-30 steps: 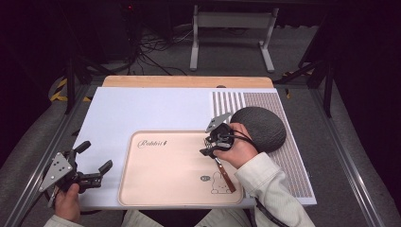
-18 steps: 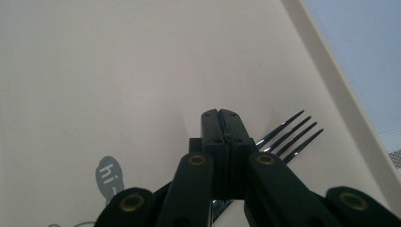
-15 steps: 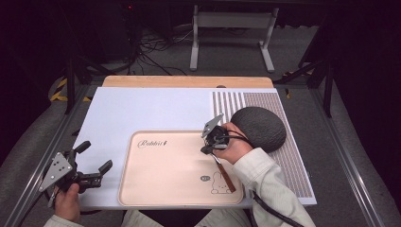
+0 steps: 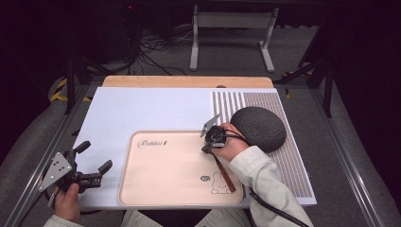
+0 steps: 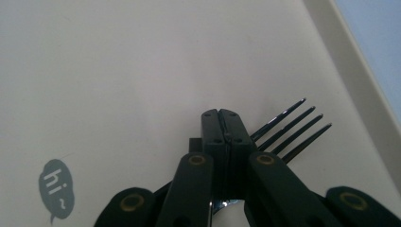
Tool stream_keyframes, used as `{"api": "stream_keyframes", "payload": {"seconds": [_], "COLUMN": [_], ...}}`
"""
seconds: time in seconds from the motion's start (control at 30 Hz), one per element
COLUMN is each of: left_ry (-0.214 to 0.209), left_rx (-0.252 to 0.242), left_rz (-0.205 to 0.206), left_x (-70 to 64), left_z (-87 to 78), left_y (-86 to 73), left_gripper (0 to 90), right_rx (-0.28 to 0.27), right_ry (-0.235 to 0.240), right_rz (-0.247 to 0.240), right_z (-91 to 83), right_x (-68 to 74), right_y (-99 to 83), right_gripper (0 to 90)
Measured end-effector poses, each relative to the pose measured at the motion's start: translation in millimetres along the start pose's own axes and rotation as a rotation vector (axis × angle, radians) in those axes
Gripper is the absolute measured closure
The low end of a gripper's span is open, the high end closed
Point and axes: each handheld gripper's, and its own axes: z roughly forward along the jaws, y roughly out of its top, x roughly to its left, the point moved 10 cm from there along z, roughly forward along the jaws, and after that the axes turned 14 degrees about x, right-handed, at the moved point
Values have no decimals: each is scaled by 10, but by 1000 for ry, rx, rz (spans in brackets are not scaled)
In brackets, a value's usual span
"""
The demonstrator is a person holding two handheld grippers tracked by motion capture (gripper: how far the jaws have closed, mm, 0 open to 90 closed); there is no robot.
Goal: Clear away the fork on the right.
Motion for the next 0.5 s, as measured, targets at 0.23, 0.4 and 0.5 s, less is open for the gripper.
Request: {"api": "stream_keyframes", "payload": {"seconds": [0.23, 0.4, 0.5], "left_ry": [1, 0, 0], "left_rx": [-1, -2, -2], "left_rz": [-1, -2, -1], "left_x": [1, 2, 3], "left_z": [-2, -4, -5], "left_y": [1, 2, 1], "left_gripper": [6, 7, 7], "right_rx": [4, 11, 16], "right_ry": [-8, -18, -28], "right_rz": [9, 29, 41], "right_z": [22, 17, 8], "right_x": [-26, -57, -89], "right_y": [3, -16, -41], "right_gripper": [900, 900, 900]}}
